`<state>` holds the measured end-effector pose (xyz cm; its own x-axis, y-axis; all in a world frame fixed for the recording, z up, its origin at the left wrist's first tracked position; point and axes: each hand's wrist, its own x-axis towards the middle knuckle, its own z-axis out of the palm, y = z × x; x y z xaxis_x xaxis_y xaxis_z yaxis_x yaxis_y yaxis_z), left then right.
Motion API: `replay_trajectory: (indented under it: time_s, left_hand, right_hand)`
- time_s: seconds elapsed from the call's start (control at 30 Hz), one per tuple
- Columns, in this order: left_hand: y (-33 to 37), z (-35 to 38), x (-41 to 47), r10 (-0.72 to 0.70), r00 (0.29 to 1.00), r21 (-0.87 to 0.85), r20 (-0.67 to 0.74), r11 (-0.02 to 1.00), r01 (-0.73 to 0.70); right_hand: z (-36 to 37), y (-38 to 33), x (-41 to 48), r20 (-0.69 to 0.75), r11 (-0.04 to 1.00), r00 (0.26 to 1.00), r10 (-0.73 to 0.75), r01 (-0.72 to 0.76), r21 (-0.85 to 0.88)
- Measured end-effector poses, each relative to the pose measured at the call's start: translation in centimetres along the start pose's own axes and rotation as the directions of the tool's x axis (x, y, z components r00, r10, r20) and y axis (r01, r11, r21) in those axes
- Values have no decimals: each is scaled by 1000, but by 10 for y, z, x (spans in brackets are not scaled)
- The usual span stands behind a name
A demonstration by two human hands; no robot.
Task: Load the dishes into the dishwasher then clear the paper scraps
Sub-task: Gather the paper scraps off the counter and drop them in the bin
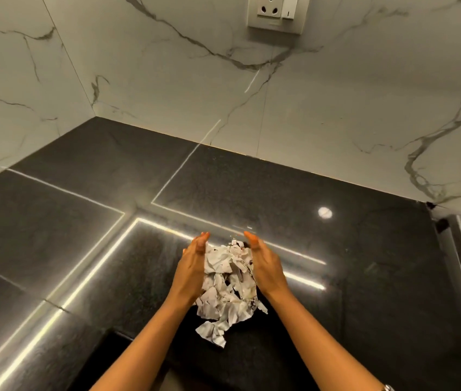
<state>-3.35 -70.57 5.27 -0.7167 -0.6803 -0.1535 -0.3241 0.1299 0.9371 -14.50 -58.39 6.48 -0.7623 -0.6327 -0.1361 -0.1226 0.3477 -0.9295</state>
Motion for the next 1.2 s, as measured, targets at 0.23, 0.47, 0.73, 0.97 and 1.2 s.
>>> replay_trajectory:
  time_s: [0.23,0.47,0.73,0.97,1.2]
  left_hand:
    - [-8,17,-18,-53,991,-156,-121,987,34]
    - [14,42,-20,-179,972,-538,-154,840,70]
    - [37,46,-1,-409,893,-857,-190,513,52]
    - [47,44,20,-453,874,-925,-176,380,11]
    - [68,42,27,-432,881,-928,-194,372,-22]
  right_hand:
    - [27,9,-14,-15,995,998,-61,62,77]
    - [55,6,-12,-89,879,993,74,-23,477]
    - [51,-17,11,-80,538,968,238,-63,840]
    - [42,-32,32,-89,532,962,258,-65,844]
    - [42,-44,47,-108,555,962,251,-52,830]
